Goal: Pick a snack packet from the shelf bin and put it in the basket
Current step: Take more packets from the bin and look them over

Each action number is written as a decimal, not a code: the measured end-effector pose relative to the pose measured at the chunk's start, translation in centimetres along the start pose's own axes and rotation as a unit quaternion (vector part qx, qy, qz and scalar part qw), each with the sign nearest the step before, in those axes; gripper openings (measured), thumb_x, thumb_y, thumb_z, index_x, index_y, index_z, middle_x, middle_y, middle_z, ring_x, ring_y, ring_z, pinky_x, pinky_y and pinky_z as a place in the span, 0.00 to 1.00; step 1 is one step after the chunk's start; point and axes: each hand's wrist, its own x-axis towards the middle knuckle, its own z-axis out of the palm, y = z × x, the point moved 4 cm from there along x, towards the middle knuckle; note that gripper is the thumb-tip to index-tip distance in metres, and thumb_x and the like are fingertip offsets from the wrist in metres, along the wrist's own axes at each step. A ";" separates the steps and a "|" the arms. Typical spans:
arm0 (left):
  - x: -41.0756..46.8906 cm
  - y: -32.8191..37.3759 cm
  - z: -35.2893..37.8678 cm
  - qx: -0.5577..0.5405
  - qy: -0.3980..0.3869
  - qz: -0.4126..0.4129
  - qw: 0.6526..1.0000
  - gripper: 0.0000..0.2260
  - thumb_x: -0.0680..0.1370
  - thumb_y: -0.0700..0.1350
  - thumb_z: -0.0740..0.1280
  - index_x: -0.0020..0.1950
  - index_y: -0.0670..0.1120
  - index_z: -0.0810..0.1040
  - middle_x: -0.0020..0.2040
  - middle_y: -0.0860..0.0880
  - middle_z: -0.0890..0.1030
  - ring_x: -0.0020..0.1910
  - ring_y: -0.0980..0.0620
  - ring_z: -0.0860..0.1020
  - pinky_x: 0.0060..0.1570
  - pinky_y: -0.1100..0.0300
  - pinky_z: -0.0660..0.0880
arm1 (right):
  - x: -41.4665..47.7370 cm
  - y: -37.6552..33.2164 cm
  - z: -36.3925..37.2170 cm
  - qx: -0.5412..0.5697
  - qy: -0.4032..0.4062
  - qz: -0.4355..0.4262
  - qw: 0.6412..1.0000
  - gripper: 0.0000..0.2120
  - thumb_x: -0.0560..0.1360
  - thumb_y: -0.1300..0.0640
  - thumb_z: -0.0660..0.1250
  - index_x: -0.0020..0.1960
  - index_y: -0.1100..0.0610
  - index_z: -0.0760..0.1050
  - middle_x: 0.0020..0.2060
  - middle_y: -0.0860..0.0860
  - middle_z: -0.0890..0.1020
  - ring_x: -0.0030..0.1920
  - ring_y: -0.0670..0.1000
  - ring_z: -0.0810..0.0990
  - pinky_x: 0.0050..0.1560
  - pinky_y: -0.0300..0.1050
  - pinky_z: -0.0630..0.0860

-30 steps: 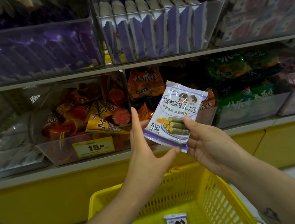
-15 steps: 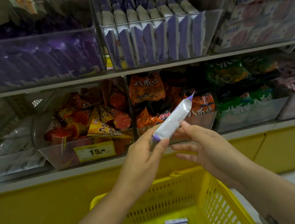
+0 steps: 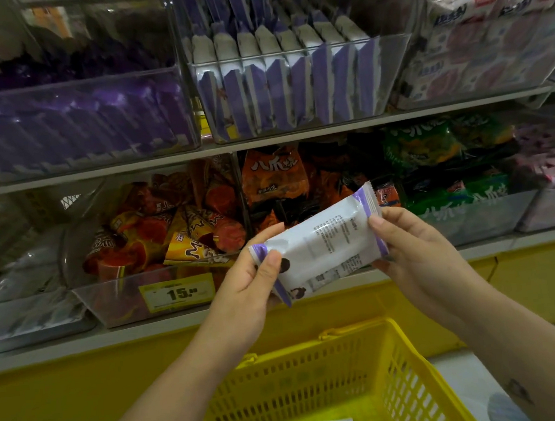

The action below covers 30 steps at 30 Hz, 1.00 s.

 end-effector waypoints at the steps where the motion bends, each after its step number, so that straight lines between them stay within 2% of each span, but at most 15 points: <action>1: 0.0 -0.1 -0.1 -0.007 0.005 -0.001 1.000 0.13 0.76 0.56 0.60 0.58 0.69 0.76 0.57 0.59 0.82 0.54 0.52 0.82 0.46 0.55 0.81 | 0.0 0.0 0.1 0.009 0.000 -0.002 1.000 0.17 0.66 0.48 0.67 0.52 0.54 0.76 0.44 0.50 0.85 0.44 0.49 0.83 0.47 0.45 0.77; 5: 0.0 -0.3 -0.2 -0.025 -0.002 -0.009 1.000 0.14 0.74 0.57 0.62 0.58 0.69 0.77 0.57 0.59 0.82 0.55 0.51 0.82 0.46 0.54 0.81 | -0.2 -0.1 0.2 0.005 0.004 -0.013 1.000 0.15 0.68 0.46 0.66 0.52 0.49 0.80 0.46 0.49 0.85 0.44 0.47 0.83 0.43 0.41 0.79; 9: -0.1 -0.1 0.3 -0.021 -0.013 -0.003 1.000 0.14 0.75 0.56 0.61 0.59 0.69 0.76 0.59 0.59 0.81 0.57 0.53 0.81 0.47 0.56 0.81 | -0.2 -0.2 0.0 0.005 0.013 -0.023 1.000 0.09 0.70 0.47 0.65 0.42 0.45 0.84 0.43 0.48 0.86 0.42 0.45 0.84 0.39 0.37 0.78; 11: -0.3 0.1 0.7 -0.009 -0.006 0.010 1.000 0.14 0.76 0.57 0.58 0.57 0.72 0.76 0.60 0.60 0.80 0.58 0.55 0.80 0.50 0.58 0.80 | -0.1 0.2 -0.1 0.039 0.034 -0.010 0.999 0.09 0.72 0.51 0.65 0.44 0.49 0.84 0.42 0.49 0.86 0.41 0.44 0.84 0.41 0.38 0.77; 14: -0.7 0.2 1.7 0.031 0.006 0.042 0.999 0.14 0.76 0.59 0.56 0.56 0.77 0.73 0.66 0.63 0.76 0.65 0.58 0.75 0.62 0.53 0.75 | 0.1 1.5 -0.4 0.119 0.086 0.039 0.988 0.09 0.79 0.57 0.61 0.50 0.53 0.81 0.40 0.48 0.86 0.41 0.44 0.84 0.45 0.42 0.75; 15: -0.8 0.2 2.0 0.033 0.012 0.049 0.998 0.15 0.76 0.59 0.55 0.57 0.78 0.72 0.65 0.64 0.76 0.66 0.60 0.74 0.63 0.55 0.74 | 0.1 1.9 -0.5 0.136 0.104 0.055 0.984 0.09 0.80 0.58 0.61 0.51 0.53 0.80 0.40 0.48 0.86 0.42 0.44 0.84 0.45 0.43 0.75; 18: -0.8 0.5 2.6 0.023 0.033 0.069 0.997 0.15 0.77 0.58 0.55 0.58 0.78 0.71 0.61 0.71 0.75 0.64 0.66 0.73 0.57 0.66 0.75 | 0.0 2.5 -0.3 0.147 0.127 0.078 0.978 0.09 0.80 0.57 0.61 0.53 0.53 0.80 0.40 0.49 0.86 0.45 0.47 0.82 0.46 0.44 0.75; 19: -0.7 0.5 2.5 0.011 0.044 0.066 0.997 0.15 0.77 0.58 0.55 0.58 0.77 0.72 0.61 0.71 0.76 0.63 0.65 0.74 0.57 0.64 0.76 | 0.1 2.4 -0.2 0.134 0.123 0.072 0.981 0.09 0.80 0.57 0.61 0.52 0.53 0.80 0.39 0.49 0.86 0.45 0.47 0.82 0.46 0.44 0.75; 20: -0.6 0.6 2.3 -0.008 0.056 0.056 0.997 0.15 0.76 0.58 0.55 0.57 0.77 0.73 0.60 0.69 0.77 0.62 0.63 0.76 0.57 0.60 0.77 | 0.0 2.0 -0.1 0.098 0.118 0.055 0.987 0.09 0.80 0.57 0.61 0.50 0.53 0.80 0.39 0.48 0.86 0.45 0.47 0.83 0.46 0.45 0.75; 22: -0.2 0.6 1.5 -0.062 0.087 0.024 0.994 0.15 0.76 0.58 0.56 0.55 0.75 0.75 0.56 0.64 0.81 0.58 0.57 0.80 0.54 0.53 0.80 | -0.3 0.6 -0.1 -0.067 0.118 -0.022 0.991 0.10 0.80 0.55 0.62 0.46 0.50 0.82 0.40 0.48 0.86 0.45 0.49 0.83 0.45 0.46 0.77; 24: 0.1 0.6 0.7 -0.139 0.113 -0.017 0.984 0.14 0.78 0.56 0.55 0.54 0.71 0.78 0.51 0.59 0.84 0.53 0.52 0.83 0.46 0.52 0.82 | -0.8 -1.0 0.3 -0.222 0.095 -0.120 0.963 0.10 0.80 0.53 0.61 0.45 0.50 0.81 0.41 0.50 0.85 0.43 0.52 0.83 0.41 0.49 0.79; 25: 0.2 0.5 0.3 -0.184 0.115 -0.044 0.975 0.14 0.80 0.54 0.55 0.55 0.68 0.78 0.51 0.57 0.85 0.51 0.51 0.84 0.42 0.52 0.82 | -0.9 -1.3 0.6 -0.257 0.074 -0.144 0.953 0.11 0.81 0.52 0.60 0.46 0.51 0.80 0.41 0.53 0.84 0.42 0.55 0.82 0.40 0.51 0.78; 26: 0.3 0.4 0.1 -0.223 0.110 -0.074 0.966 0.14 0.82 0.52 0.54 0.56 0.65 0.78 0.51 0.54 0.85 0.50 0.50 0.84 0.38 0.53 0.82 | -1.0 -1.4 0.8 -0.266 0.053 -0.144 0.952 0.12 0.81 0.51 0.58 0.46 0.52 0.78 0.42 0.57 0.83 0.43 0.59 0.81 0.40 0.52 0.77; 28: 0.2 0.0 -0.2 -0.265 0.081 -0.137 0.951 0.14 0.83 0.50 0.54 0.63 0.60 0.75 0.55 0.52 0.84 0.49 0.48 0.84 0.36 0.53 0.81 | -1.0 -1.1 1.1 -0.237 0.031 -0.089 0.967 0.12 0.81 0.51 0.58 0.47 0.55 0.78 0.45 0.62 0.82 0.46 0.64 0.79 0.44 0.53 0.76; 30: -0.2 -0.2 -0.3 -0.270 0.043 -0.193 0.942 0.17 0.83 0.48 0.56 0.72 0.56 0.69 0.58 0.51 0.83 0.51 0.47 0.84 0.36 0.52 0.82 | -0.9 -0.9 1.1 -0.129 0.027 -0.006 0.991 0.11 0.81 0.54 0.59 0.47 0.55 0.78 0.44 0.57 0.85 0.43 0.58 0.81 0.43 0.50 0.77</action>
